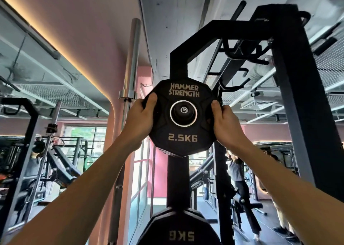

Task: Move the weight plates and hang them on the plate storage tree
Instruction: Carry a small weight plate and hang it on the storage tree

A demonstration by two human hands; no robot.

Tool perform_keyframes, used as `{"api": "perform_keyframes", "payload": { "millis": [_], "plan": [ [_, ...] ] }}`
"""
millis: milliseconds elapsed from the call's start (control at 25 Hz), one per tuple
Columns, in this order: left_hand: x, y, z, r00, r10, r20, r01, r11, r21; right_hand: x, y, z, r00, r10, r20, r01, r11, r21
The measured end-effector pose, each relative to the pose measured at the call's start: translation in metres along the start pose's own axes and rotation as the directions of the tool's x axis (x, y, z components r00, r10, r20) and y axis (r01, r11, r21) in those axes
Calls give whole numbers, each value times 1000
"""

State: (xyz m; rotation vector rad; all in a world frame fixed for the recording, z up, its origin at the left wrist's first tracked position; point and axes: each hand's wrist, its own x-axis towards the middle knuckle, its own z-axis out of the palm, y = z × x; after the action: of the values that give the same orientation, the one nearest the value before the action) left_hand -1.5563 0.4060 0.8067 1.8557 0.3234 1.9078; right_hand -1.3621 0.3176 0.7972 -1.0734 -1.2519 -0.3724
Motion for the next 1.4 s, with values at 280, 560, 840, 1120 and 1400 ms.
{"api": "perform_keyframes", "payload": {
  "millis": [280, 560, 840, 1120, 1400],
  "plan": [
    [10, -23, 3, 999, 33, 22, -35, 997, 70, 7, 18, 15, 1000, 3, 22, -3, 1000, 5],
    [0, -11, -8, 959, 256, -118, -141, 799, 585, 0, 3, -10, 996, -72, -54, 31, 838, -544],
    [-23, -4, 11, 947, 307, -93, -144, 664, 734, -14, -12, 10, 942, -282, 181, 335, 767, -548],
    [-11, -38, 26, 936, 343, -79, -163, 621, 767, 0, 12, 37, 918, -385, 93, 356, 698, -622],
    [-30, -33, 15, 934, 356, 21, -256, 627, 736, -16, 10, 23, 949, -249, 195, 314, 815, -486]
  ]
}}
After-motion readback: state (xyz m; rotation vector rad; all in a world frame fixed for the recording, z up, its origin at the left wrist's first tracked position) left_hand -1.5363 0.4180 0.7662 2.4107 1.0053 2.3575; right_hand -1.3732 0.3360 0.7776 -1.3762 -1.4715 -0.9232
